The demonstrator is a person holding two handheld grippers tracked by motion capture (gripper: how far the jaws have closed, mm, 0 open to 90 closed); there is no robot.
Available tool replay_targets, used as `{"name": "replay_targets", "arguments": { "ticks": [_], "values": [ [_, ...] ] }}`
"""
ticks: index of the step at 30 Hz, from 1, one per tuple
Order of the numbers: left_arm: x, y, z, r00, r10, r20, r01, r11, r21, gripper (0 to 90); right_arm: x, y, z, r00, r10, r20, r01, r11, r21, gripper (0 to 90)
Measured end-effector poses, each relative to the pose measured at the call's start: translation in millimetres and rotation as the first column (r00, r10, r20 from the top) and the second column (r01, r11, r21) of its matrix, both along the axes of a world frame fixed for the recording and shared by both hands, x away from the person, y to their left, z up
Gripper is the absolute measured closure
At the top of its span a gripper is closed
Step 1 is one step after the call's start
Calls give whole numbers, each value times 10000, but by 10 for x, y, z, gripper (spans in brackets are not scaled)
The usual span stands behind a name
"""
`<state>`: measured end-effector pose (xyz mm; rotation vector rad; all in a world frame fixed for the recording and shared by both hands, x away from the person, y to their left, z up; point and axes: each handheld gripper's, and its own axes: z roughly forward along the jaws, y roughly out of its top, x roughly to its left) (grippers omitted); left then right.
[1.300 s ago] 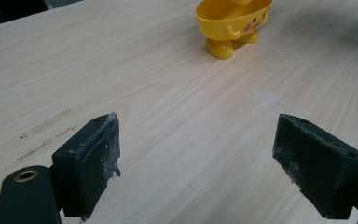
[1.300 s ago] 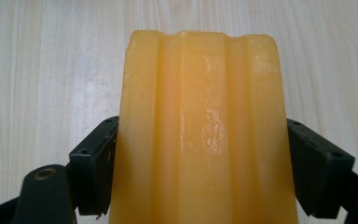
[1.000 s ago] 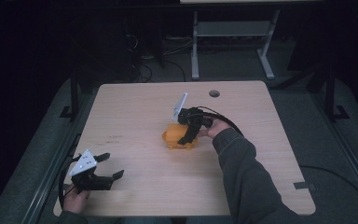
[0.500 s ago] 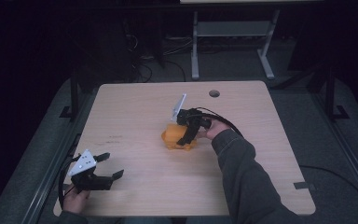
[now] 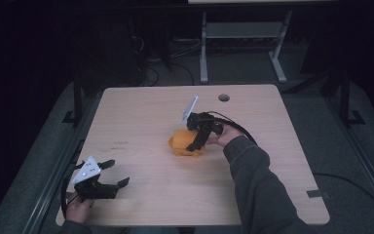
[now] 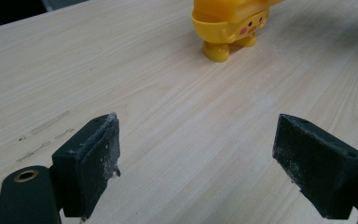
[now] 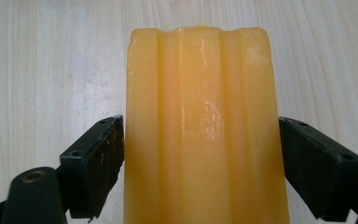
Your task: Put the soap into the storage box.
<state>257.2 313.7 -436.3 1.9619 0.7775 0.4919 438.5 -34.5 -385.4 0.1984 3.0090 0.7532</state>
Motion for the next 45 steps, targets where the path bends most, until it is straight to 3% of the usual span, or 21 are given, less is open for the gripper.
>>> {"name": "replay_targets", "arguments": {
  "ticks": [20,45],
  "values": [
    [6,-23,-12,10000,7,-23,-7,10000,3,143,-49,-179,113,9985,-367,408,353,9988,349,180],
    [10,-11,-8,10000,6,-45,-6,9999,150,143,-123,-407,245,9968,-542,593,504,9967,629,188]
  ]
}}
